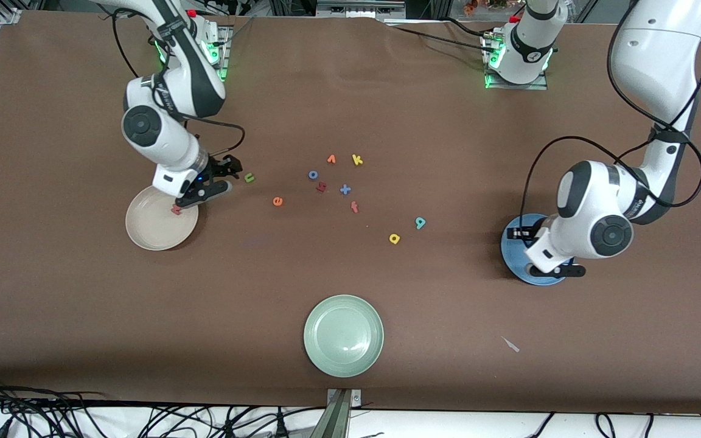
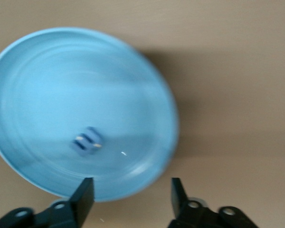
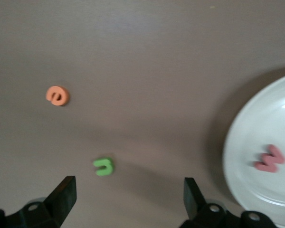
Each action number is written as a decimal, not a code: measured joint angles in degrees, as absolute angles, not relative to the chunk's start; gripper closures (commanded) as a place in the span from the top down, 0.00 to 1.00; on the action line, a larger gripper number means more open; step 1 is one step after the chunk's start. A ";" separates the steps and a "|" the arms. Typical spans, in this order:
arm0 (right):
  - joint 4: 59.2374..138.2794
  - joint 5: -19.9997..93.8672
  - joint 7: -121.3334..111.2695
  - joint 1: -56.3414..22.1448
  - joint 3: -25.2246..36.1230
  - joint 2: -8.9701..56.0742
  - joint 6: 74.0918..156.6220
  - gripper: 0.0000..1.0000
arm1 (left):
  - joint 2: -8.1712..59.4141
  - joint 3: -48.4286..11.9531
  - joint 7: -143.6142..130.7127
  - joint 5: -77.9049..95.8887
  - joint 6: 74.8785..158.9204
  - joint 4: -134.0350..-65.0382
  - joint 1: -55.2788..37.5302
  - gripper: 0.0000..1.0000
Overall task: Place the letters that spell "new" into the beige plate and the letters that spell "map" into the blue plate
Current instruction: 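Place the pink letter on the white plate, the blue letter on the blue plate, then reach the right gripper to the green letter, the left to the yellow letter, then grasp the green letter and the yellow letter with the right and left grippers, then place the green letter on the white plate, the yellow on the blue plate, then reach the right gripper to the orange letter, the left to the teal letter, then grasp the orange letter and the teal letter with the right and left grippers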
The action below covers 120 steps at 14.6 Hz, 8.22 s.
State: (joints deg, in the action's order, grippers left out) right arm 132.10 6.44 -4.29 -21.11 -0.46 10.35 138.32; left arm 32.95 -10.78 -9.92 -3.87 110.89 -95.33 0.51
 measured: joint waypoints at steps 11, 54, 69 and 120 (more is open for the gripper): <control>140.28 6.38 -3.43 -23.61 -3.45 14.43 152.04 1.00 | 36.43 -16.50 -9.81 -3.86 118.39 -91.00 -14.68 1.00; 131.04 6.21 -13.05 -24.19 3.47 14.15 136.86 0.21 | 47.42 -15.14 -8.91 -15.43 136.66 -88.12 -19.28 0.11; 120.31 2.95 -24.76 -20.86 15.53 21.33 133.31 1.00 | 37.48 -14.43 11.97 -16.71 109.67 -90.61 2.09 0.19; 119.64 3.12 35.23 -28.81 -3.20 28.75 147.08 0.15 | 39.27 -27.84 -11.13 -20.29 140.14 -107.33 -2.25 0.01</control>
